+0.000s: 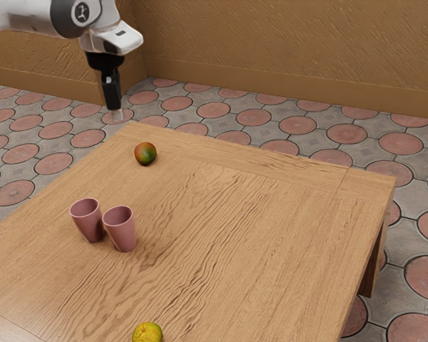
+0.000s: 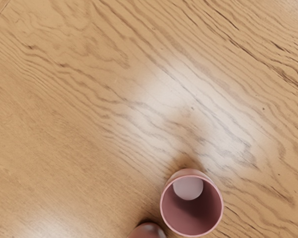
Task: Place the right cup onto the left cup
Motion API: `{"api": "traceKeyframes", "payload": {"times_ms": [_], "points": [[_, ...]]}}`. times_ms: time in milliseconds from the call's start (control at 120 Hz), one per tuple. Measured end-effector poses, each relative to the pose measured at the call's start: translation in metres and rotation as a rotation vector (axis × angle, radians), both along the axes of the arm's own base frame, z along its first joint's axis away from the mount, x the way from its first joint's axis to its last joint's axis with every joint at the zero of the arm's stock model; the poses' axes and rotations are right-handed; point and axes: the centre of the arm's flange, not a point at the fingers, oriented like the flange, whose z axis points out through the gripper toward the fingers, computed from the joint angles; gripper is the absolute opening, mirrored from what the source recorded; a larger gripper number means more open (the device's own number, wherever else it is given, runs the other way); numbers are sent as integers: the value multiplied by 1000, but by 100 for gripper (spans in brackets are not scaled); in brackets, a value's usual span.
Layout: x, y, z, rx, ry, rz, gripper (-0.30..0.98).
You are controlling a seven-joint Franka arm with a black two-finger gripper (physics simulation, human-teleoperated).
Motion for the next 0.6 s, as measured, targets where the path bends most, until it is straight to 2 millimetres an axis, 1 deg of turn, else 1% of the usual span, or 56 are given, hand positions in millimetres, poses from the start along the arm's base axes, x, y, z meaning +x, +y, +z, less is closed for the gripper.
{"api": "traceKeyframes", "payload": {"times_ms": [58, 133, 250, 333, 408, 525, 600], "points": [[1, 1, -7, -9, 12, 5, 69], [5, 5, -27, -16, 35, 13, 69], [16, 15, -70, -20, 76, 29, 69], [17, 22, -103, -24, 100, 37, 69], [13, 30, -133, -28, 118, 46, 69], [8, 41, -170, -24, 125, 55, 69], [11, 50, -189, -18, 120, 56, 69]]}}
